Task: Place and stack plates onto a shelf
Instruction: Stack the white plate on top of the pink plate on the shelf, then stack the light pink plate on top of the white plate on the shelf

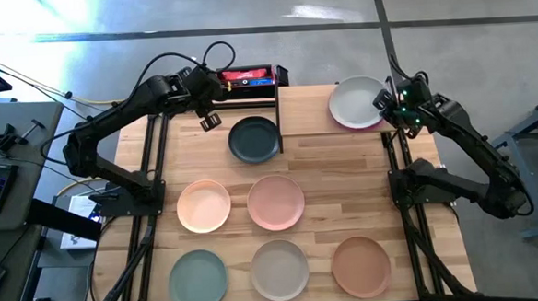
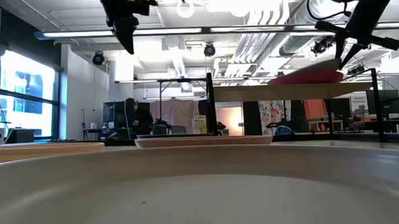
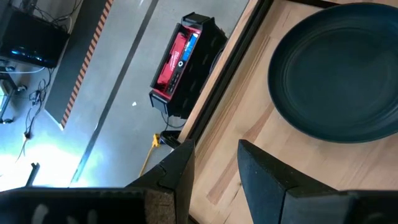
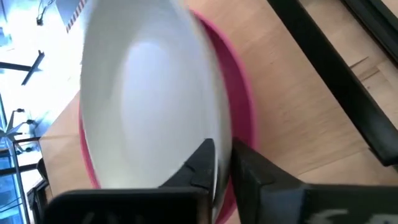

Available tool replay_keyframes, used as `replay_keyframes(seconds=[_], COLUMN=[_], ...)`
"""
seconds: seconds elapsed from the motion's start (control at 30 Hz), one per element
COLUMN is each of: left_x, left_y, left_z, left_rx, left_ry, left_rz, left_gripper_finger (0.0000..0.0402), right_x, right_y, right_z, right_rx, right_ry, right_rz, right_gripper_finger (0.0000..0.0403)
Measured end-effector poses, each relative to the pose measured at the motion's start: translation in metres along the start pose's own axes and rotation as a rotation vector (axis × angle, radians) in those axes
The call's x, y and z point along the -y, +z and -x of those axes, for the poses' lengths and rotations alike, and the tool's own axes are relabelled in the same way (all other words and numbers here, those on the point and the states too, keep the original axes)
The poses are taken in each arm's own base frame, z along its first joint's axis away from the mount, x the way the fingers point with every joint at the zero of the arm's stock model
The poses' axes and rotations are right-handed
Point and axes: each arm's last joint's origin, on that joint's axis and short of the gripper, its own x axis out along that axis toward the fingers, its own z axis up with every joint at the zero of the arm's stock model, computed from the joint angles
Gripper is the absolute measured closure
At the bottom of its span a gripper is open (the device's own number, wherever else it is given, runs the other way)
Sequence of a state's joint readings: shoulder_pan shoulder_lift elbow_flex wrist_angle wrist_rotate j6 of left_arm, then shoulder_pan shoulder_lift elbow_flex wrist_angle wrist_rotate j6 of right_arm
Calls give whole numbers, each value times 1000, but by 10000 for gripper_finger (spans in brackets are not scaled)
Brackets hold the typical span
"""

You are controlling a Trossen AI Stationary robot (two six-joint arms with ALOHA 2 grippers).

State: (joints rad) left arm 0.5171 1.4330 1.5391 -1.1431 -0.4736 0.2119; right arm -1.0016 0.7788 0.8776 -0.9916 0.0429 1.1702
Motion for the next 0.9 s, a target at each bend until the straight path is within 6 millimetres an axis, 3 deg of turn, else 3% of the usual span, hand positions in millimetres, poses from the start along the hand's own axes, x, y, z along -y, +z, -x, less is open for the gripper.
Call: replay_keyframes(seconds=[0.23,0.43,0.9], left_x=[0,0,0], left_y=[0,0,0], left_z=[0,0,0], left_rx=[0,0,0], left_ry=[0,0,0], left_rz=[0,0,-1], left_gripper_finger=[291,291,291], right_x=[0,-2,7], right_y=[0,1,-8], right_z=[0,2,31], right_rx=[6,8,-81], right_ry=[0,36,268], right_rz=[27,49,187], right_gripper_finger=[280,229,210])
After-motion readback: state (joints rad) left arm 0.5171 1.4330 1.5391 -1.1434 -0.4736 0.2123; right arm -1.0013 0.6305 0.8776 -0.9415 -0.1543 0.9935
